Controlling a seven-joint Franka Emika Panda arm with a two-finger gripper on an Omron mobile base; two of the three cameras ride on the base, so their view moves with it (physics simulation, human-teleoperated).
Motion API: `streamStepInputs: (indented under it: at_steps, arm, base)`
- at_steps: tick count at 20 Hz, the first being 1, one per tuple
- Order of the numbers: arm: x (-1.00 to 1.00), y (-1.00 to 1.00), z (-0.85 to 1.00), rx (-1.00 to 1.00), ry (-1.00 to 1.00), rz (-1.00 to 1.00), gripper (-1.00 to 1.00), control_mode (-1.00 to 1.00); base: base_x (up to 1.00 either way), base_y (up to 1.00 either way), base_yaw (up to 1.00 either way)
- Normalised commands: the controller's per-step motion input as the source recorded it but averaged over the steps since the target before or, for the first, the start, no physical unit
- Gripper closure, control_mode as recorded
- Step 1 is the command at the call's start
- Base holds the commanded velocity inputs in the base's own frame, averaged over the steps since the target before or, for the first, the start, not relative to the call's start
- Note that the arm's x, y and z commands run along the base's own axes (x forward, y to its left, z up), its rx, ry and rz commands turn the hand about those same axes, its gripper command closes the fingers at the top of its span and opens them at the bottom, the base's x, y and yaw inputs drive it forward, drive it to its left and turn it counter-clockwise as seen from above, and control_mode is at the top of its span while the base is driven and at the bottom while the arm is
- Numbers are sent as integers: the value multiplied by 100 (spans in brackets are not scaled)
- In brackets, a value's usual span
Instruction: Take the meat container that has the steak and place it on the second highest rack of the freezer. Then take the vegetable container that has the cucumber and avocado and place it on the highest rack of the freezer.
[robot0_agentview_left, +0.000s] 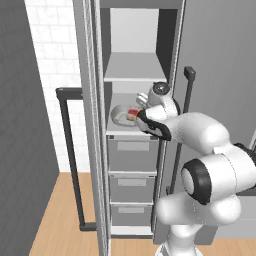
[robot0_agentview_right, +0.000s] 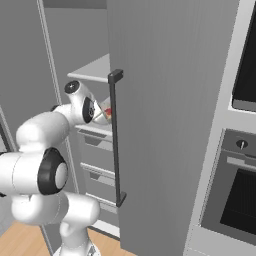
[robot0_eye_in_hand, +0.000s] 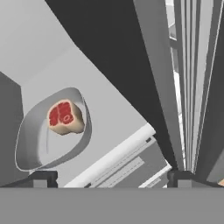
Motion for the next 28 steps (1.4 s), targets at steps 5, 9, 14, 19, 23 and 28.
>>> streamStepInputs:
  at_steps: [5,9,14,19,23,28]
  arm:
    - [-71,-9,87,-2,2,5,-100,-100]
    - [-92,-5,65,-9,14,14,-100,-100]
    - [-92,-6,17,-12,25,22,-100,-100]
    - [-88,-2,-46,-10,20,31,-100,-100]
    - [-82,-16,-57,0,-4,28,-100,-100]
    - [-79,-15,4,-2,-9,22,-100,-100]
  base:
    - [0,0,0]
    - [0,0,0]
    - [0,0,0]
    - [0,0,0]
    - [0,0,0]
    - [0,0,0]
